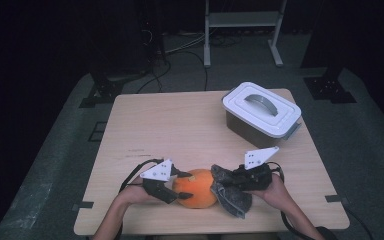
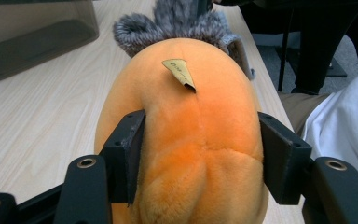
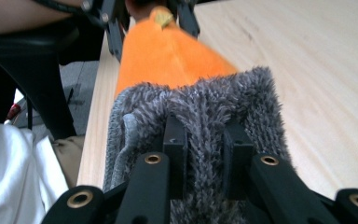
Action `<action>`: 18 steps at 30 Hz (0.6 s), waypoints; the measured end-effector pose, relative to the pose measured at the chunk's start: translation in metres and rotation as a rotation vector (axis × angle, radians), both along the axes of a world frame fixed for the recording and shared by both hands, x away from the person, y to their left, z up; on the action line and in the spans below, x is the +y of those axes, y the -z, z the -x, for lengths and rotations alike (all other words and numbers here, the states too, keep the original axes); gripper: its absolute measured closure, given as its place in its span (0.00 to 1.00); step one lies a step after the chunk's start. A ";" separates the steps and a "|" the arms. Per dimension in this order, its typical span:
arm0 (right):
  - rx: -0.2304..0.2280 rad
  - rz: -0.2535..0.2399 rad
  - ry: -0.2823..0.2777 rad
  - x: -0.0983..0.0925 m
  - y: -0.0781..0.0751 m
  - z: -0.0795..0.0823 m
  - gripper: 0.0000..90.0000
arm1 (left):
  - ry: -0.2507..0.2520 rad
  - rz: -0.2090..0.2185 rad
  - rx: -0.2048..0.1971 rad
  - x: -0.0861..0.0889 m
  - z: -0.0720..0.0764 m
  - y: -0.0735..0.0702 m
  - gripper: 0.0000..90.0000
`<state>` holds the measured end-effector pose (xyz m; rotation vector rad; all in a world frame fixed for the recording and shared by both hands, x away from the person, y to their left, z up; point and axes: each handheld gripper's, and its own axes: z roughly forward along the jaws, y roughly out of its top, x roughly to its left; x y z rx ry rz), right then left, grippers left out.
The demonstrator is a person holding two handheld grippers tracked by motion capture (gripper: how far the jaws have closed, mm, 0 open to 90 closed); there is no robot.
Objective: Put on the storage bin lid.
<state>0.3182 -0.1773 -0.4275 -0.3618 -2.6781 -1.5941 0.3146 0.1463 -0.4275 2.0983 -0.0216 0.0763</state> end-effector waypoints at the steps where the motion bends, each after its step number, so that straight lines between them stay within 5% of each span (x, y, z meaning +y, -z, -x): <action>1: 0.010 0.001 -0.001 0.000 0.002 -0.001 0.83 | 0.001 -0.001 -0.003 0.000 0.000 0.000 0.43; 6: 0.024 0.050 0.012 -0.006 0.007 -0.003 0.83 | -0.003 0.002 -0.003 -0.001 0.000 -0.001 0.42; 12: -0.027 -0.055 0.005 0.000 -0.012 -0.001 0.83 | -0.001 0.007 -0.014 -0.007 0.001 -0.002 0.41; 18: 0.005 -0.001 -0.003 0.000 -0.002 -0.002 0.83 | -0.044 0.017 0.049 -0.009 -0.002 -0.004 0.27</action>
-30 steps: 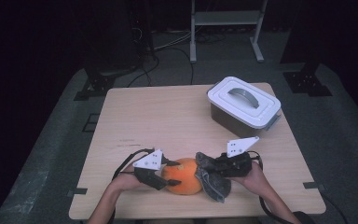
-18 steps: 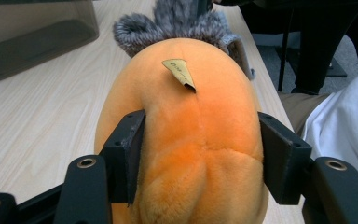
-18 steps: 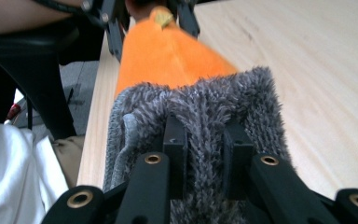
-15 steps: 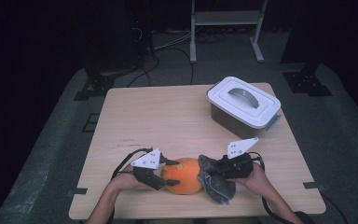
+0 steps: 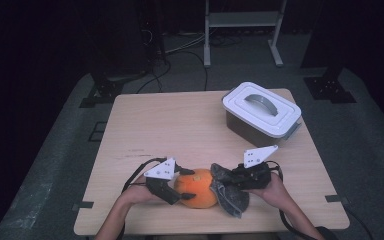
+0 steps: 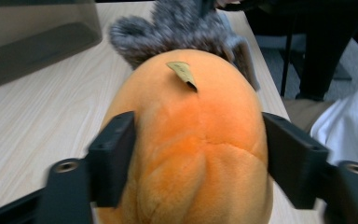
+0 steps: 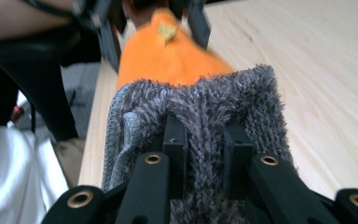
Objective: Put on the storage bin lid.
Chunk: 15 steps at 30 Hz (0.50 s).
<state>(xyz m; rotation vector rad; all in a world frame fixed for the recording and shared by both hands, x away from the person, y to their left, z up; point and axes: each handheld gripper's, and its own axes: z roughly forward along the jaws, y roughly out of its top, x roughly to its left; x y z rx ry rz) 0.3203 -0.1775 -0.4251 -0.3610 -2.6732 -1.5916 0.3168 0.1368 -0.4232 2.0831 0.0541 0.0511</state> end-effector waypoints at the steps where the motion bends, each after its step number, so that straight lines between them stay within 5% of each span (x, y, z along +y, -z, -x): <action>1: 0.004 0.006 0.000 -0.001 0.001 0.001 0.83 | -0.012 0.008 0.027 0.000 -0.002 -0.001 0.23; 4: 0.028 0.030 -0.004 -0.006 0.005 0.002 0.83 | -0.015 -0.003 0.060 0.000 -0.004 -0.001 0.25; 8: -0.040 -0.015 0.005 -0.006 -0.012 0.006 0.83 | -0.013 -0.018 0.007 -0.004 0.001 -0.007 0.42; 12: -0.093 -0.065 -0.017 0.006 -0.033 0.006 0.83 | 0.019 -0.032 -0.043 -0.017 0.008 -0.011 0.43; 15: -0.101 -0.040 -0.040 0.017 -0.034 0.007 0.83 | 0.022 -0.043 -0.054 -0.019 0.008 -0.012 0.43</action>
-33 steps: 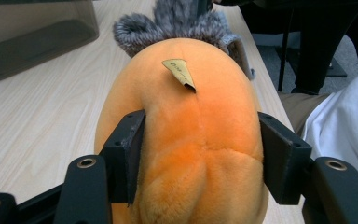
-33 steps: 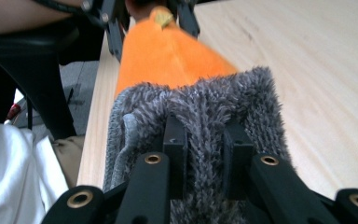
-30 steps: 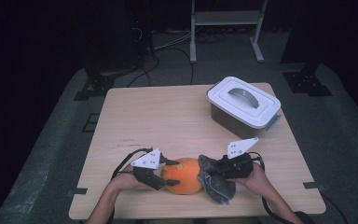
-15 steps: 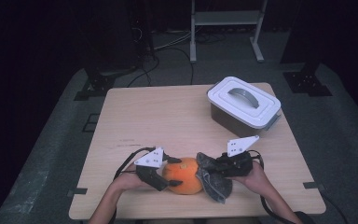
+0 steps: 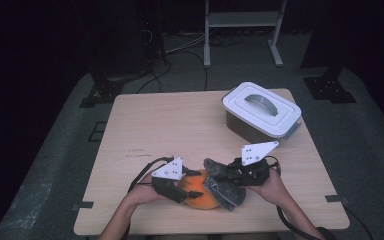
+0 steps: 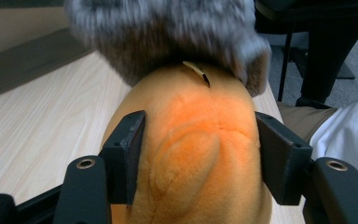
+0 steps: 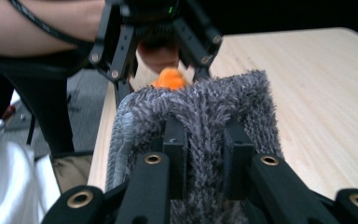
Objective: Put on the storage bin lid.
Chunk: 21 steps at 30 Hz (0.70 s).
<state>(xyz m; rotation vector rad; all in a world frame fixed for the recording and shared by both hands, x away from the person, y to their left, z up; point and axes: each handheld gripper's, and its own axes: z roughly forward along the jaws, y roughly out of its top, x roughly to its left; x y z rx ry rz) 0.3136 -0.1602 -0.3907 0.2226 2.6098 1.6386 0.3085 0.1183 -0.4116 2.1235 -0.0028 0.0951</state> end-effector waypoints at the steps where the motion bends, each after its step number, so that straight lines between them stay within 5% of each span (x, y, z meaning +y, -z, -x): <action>1: 0.003 0.013 -0.005 0.002 0.002 0.000 0.83 | 0.001 -0.002 -0.001 0.001 0.000 0.001 0.42; 9: 0.064 0.048 0.010 -0.011 0.020 0.003 0.83 | -0.029 0.031 0.063 0.005 -0.004 0.000 0.20; 12: 0.074 0.056 0.009 -0.015 0.021 0.004 0.83 | -0.023 0.034 0.080 0.009 -0.005 0.000 0.27; 16: 0.068 0.064 0.004 -0.016 0.012 0.004 0.83 | 0.014 0.010 0.002 0.005 0.001 -0.002 0.45; 21: 0.055 0.024 -0.018 -0.008 -0.001 0.001 0.83 | 0.045 -0.006 -0.060 -0.001 0.007 -0.005 0.48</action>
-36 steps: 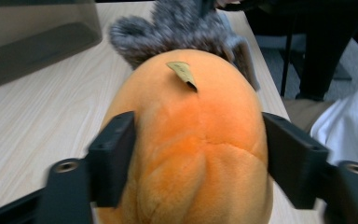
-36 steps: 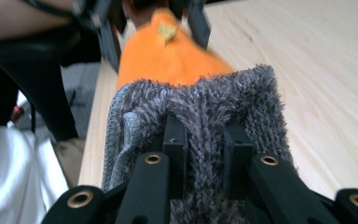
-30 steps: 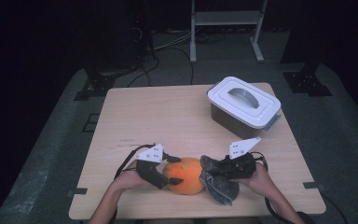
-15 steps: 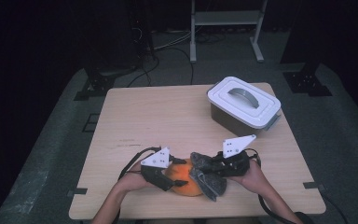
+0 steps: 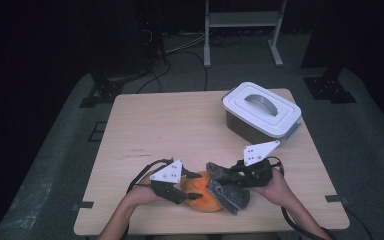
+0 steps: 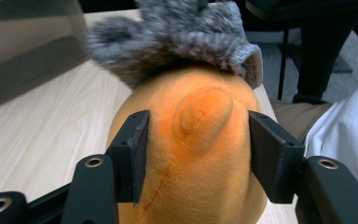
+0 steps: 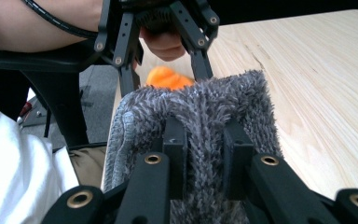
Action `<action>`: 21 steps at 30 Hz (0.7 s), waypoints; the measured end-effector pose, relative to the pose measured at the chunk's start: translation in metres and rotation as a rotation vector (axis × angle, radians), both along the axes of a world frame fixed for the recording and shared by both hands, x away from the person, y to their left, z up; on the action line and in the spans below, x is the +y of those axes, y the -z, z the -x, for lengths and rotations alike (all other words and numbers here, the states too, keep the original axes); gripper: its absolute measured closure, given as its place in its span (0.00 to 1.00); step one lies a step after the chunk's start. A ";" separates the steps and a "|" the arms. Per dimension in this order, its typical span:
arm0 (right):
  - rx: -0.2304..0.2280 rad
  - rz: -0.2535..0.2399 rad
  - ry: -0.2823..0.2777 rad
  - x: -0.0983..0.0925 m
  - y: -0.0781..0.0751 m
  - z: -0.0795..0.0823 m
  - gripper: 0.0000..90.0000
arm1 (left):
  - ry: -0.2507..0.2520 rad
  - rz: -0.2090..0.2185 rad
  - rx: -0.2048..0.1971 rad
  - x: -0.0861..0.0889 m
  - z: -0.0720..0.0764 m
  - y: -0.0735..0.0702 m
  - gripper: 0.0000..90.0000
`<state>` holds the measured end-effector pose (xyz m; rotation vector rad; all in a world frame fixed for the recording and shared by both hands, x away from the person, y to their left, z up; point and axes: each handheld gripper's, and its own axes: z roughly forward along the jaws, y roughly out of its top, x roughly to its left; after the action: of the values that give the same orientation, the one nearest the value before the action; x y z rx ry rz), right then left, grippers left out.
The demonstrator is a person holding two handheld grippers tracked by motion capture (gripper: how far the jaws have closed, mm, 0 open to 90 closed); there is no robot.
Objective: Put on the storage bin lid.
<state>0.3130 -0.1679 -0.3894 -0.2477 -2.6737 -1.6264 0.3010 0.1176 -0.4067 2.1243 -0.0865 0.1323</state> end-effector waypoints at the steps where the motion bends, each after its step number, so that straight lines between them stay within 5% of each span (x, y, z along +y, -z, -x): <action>1: -0.005 0.013 -0.010 0.003 -0.001 0.000 0.83 | 0.001 -0.001 -0.005 -0.001 0.001 0.000 0.47; 10: 0.060 0.056 -0.023 -0.002 0.012 -0.001 0.83 | 0.002 -0.003 -0.015 -0.001 0.002 0.000 0.44; 21: 0.013 0.063 -0.057 0.014 -0.005 -0.001 0.83 | 0.022 -0.013 -0.040 -0.003 0.005 -0.001 0.44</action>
<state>0.3140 -0.1538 -0.3844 -0.1797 -2.6993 -1.5218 0.2961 0.1143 -0.4056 2.1334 -0.1350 0.1618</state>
